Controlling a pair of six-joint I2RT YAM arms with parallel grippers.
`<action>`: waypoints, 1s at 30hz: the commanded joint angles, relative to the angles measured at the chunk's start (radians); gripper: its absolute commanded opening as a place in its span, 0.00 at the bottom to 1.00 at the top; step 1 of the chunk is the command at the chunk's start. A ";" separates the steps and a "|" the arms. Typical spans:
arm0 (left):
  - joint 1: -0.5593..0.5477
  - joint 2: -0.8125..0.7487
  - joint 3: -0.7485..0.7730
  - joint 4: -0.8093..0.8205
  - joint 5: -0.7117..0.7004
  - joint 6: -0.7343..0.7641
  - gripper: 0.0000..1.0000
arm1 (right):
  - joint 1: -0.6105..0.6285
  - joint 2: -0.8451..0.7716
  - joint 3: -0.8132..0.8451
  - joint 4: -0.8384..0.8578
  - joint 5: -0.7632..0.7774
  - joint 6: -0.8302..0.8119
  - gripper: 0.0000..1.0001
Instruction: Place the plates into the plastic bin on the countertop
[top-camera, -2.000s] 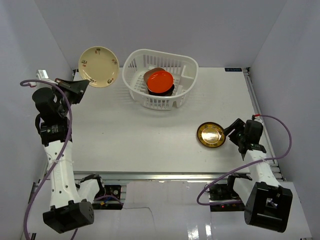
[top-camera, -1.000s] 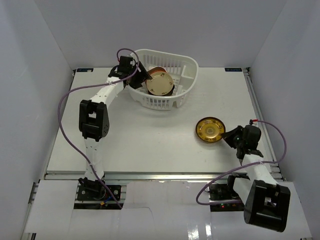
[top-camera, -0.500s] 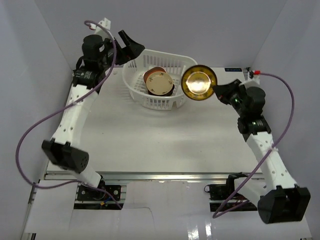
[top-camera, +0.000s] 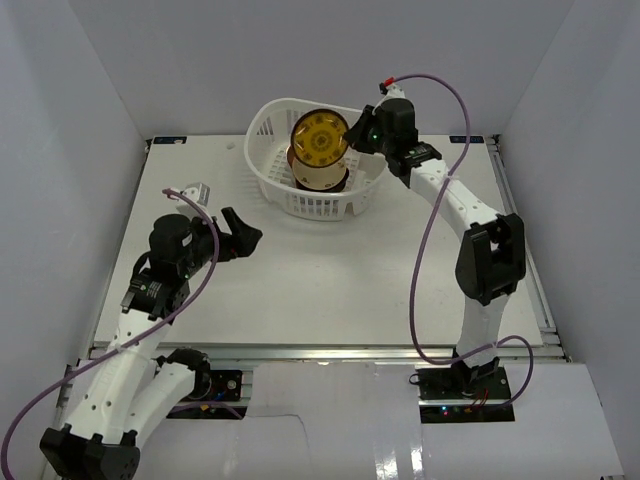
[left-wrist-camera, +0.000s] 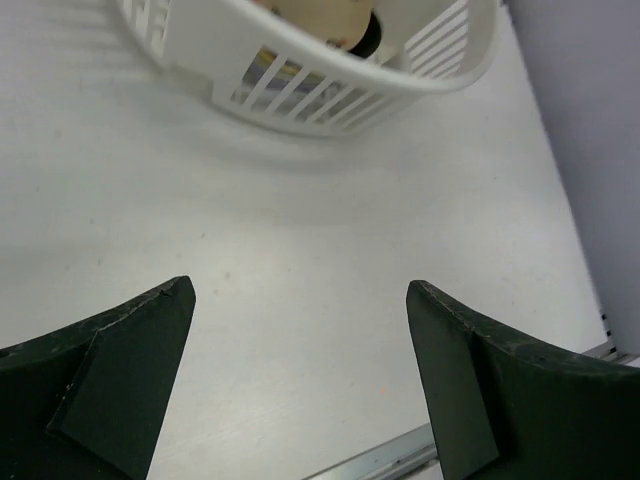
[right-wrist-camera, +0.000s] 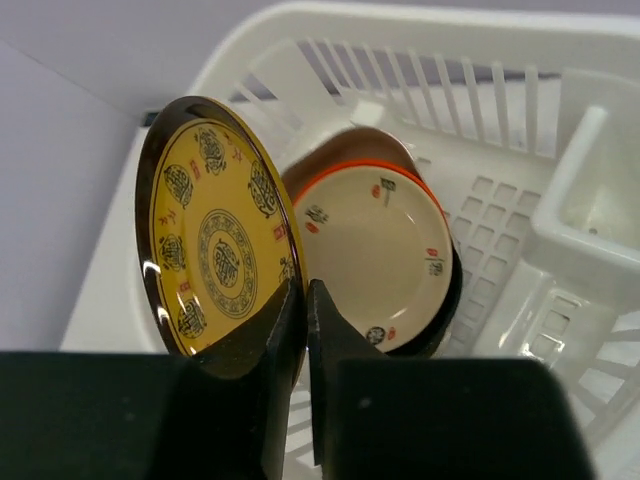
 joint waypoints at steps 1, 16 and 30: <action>-0.002 -0.084 -0.038 -0.059 -0.031 0.036 0.98 | 0.004 0.077 0.119 -0.064 0.020 -0.028 0.15; -0.002 -0.017 0.107 -0.070 0.018 0.025 0.98 | 0.011 -0.109 0.184 -0.211 -0.009 -0.169 0.90; -0.002 -0.106 0.259 -0.037 -0.016 0.051 0.98 | 0.009 -1.385 -0.940 -0.007 0.399 -0.167 0.90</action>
